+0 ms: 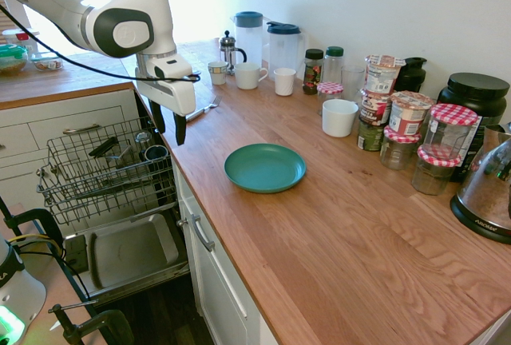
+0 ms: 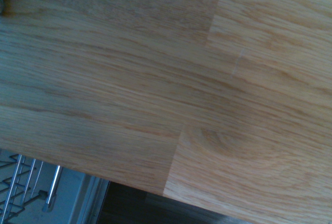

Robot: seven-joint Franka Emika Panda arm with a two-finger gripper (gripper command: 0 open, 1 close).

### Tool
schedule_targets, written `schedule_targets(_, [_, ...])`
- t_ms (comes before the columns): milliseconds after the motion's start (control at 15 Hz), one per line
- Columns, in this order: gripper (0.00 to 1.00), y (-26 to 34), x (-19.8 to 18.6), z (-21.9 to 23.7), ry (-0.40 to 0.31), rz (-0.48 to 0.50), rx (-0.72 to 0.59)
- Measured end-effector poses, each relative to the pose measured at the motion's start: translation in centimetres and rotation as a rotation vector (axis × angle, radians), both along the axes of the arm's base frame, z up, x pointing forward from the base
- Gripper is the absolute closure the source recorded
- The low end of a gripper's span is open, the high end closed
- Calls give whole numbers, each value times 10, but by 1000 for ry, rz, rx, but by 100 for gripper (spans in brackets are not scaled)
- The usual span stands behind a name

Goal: Put the fork in the dishwasher

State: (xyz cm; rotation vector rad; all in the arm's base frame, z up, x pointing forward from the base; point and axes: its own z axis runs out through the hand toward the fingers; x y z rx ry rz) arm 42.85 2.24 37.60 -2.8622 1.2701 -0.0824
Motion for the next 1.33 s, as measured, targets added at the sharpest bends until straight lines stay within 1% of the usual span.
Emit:
schedule_targets(200, [0,1,4,3,-8,3,-1])
schedule_targets(333, [0,7,18,10,-25,17,-3])
schedule_targets(533, [0,31,49,18,-63,61,-9])
schedule_targets(867, [0,94,105,27,-134,173,-17])
schedule_targets(1067, [0,127,134,13,-155,228,-3])
schedule_targets(1333, [0,147,166,-10,-163,257,2])
